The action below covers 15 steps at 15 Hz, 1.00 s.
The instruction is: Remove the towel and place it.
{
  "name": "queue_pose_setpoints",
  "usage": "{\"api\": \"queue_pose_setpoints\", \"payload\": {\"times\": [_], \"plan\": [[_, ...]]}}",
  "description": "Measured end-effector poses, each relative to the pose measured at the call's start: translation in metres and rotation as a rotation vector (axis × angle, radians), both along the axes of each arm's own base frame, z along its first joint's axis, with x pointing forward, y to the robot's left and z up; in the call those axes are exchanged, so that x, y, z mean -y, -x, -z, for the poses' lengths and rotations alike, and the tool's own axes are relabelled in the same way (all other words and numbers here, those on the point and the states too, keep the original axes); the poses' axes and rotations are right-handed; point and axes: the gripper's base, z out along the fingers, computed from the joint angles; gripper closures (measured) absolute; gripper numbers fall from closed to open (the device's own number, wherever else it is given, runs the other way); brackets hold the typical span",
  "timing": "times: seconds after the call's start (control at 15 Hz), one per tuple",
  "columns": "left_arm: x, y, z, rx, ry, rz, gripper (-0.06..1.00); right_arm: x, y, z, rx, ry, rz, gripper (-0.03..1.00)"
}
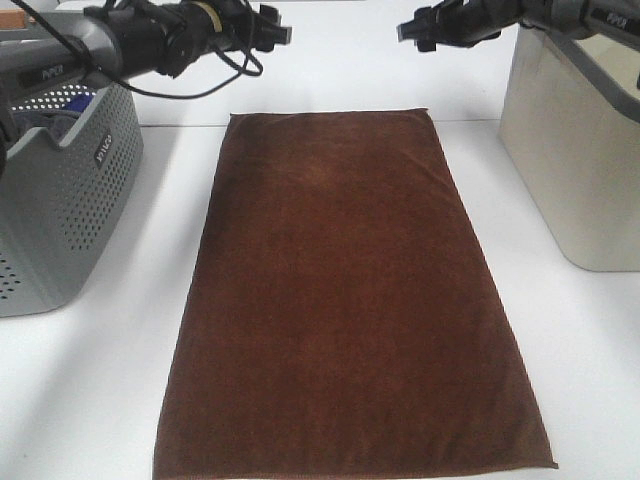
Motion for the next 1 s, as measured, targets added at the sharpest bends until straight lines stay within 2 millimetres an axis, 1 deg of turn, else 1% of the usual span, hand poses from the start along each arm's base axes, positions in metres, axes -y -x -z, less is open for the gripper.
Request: {"api": "queue_pose_setpoints", "payload": {"times": [0.07,0.13,0.2,0.27,0.33,0.47,0.6,0.73,0.8,0.93,1.0], "plan": [[0.0,0.004,-0.018,0.0,0.028,-0.01,0.24,0.001,0.006,-0.017,-0.015,-0.014,0.007,0.32],[0.001,0.009,-0.035,-0.021,0.047,-0.025,0.24,0.002,0.009,-0.026,-0.028,-0.017,0.011,0.32],[0.001,0.012,-0.044,-0.039,0.047,-0.037,0.24,0.004,0.018,-0.047,-0.053,-0.024,0.017,0.32],[-0.001,0.018,-0.06,-0.081,0.041,-0.062,0.24,0.006,0.028,-0.061,-0.111,-0.022,0.025,0.32],[-0.002,0.027,-0.078,-0.126,0.026,-0.086,0.24,0.008,0.039,-0.076,-0.161,-0.019,0.032,0.32],[-0.004,0.047,-0.103,-0.251,0.0,-0.135,0.24,0.013,0.063,-0.103,-0.273,-0.014,0.042,0.32],[-0.005,0.07,-0.128,-0.35,-0.033,-0.165,0.24,0.016,0.086,-0.121,-0.389,-0.008,0.047,0.32],[-0.008,0.091,-0.146,-0.438,-0.104,-0.18,0.24,0.018,0.105,-0.136,-0.479,-0.014,0.041,0.32],[-0.009,0.101,-0.153,-0.47,-0.141,-0.18,0.24,0.019,0.109,-0.142,-0.482,-0.019,0.038,0.32],[-0.015,0.115,-0.16,-0.561,-0.183,-0.205,0.24,0.018,0.115,-0.153,-0.465,-0.04,0.027,0.32],[-0.022,0.127,-0.163,-0.658,-0.225,-0.241,0.24,0.019,0.127,-0.173,-0.431,-0.068,0.016,0.32]]}}
